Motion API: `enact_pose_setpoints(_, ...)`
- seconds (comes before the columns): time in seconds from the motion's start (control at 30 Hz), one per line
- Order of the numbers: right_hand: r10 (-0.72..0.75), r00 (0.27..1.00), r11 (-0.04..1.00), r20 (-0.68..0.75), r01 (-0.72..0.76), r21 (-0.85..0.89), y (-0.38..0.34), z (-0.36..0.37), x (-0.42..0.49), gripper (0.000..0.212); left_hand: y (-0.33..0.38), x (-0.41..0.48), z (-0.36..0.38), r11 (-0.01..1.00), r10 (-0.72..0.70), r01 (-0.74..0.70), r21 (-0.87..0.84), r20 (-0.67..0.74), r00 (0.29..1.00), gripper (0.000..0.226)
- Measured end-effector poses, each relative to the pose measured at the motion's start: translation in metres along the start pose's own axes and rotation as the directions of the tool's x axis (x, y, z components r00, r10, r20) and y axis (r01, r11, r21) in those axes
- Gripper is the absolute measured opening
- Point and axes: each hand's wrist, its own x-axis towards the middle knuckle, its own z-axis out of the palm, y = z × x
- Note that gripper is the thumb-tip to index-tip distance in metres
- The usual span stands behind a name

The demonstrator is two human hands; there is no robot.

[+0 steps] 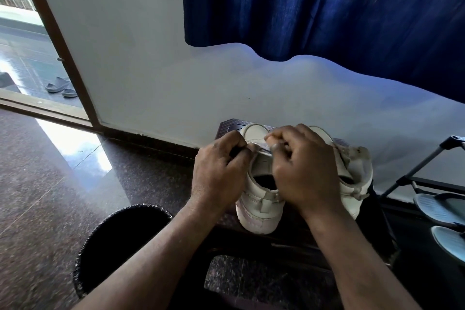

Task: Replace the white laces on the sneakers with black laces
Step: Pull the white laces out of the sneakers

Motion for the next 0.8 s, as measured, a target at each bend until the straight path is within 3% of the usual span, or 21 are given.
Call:
enact_pose_setpoints(0.07,0.007,0.995,0.977,0.101,0.015,-0.212,-0.001,0.001,-0.001,0.023,0.0,0.0,0.0,1.0,-0.002,0.002,0.008,-0.003,1.0,0.018)
enact_pose_setpoints(0.1,0.002,0.994,0.974,0.109,0.023,-0.227,0.0,0.001,-0.001,0.023,-0.001,0.0,0.0,1.0,0.001,-0.001,0.01,-0.003,1.0,0.018)
enact_pose_setpoints(0.2,-0.066,0.997,0.998,-0.048,0.066,0.002,0.004,-0.001,-0.002,0.013,0.0,-0.001,0.0,1.0,0.019,-0.019,0.022,-0.007,1.0,0.021)
enact_pose_setpoints(0.27,0.057,0.964,0.96,-0.259,0.018,0.28,0.005,-0.004,0.002,0.015,-0.001,0.0,-0.001,0.999,0.03,-0.03,0.035,-0.011,0.999,0.024)
enact_pose_setpoints(0.33,0.327,0.883,0.78,-0.337,-0.05,0.624,0.003,-0.011,0.006,0.022,0.0,0.0,0.0,0.998,0.028,-0.026,0.055,-0.022,0.999,0.025)
enact_pose_setpoints(0.4,0.542,0.824,0.458,-0.167,-0.124,0.88,-0.002,-0.012,0.008,0.024,0.001,0.0,0.001,0.997,0.025,-0.023,0.08,-0.029,0.999,0.021)
enact_pose_setpoints(0.47,0.587,0.809,0.299,0.034,-0.255,0.919,-0.005,-0.002,0.004,0.013,0.004,0.0,0.003,0.995,0.039,-0.038,0.092,-0.006,0.999,0.01)
enact_pose_setpoints(0.53,0.602,0.796,0.357,0.064,-0.34,0.87,-0.005,0.009,-0.005,0.008,0.007,0.002,0.005,0.984,0.094,-0.104,0.146,0.072,0.993,0.02)
enact_pose_setpoints(0.6,0.583,0.812,0.549,-0.044,-0.353,0.757,-0.004,0.013,-0.01,0.008,0.009,0.005,0.004,0.928,0.178,-0.229,0.293,0.191,0.965,0.04)
enact_pose_setpoints(0.7,0.406,0.903,0.823,-0.139,-0.295,0.486,-0.005,0.014,-0.013,0.017,0.011,0.008,0.0,0.807,0.202,-0.359,0.468,0.354,0.913,0.052)
enact_pose_setpoints(0.8,0.247,0.953,0.939,-0.176,-0.19,0.288,-0.005,0.016,-0.016,0.027,0.01,0.009,-0.002,0.789,0.167,-0.367,0.493,0.403,0.9,0.052)
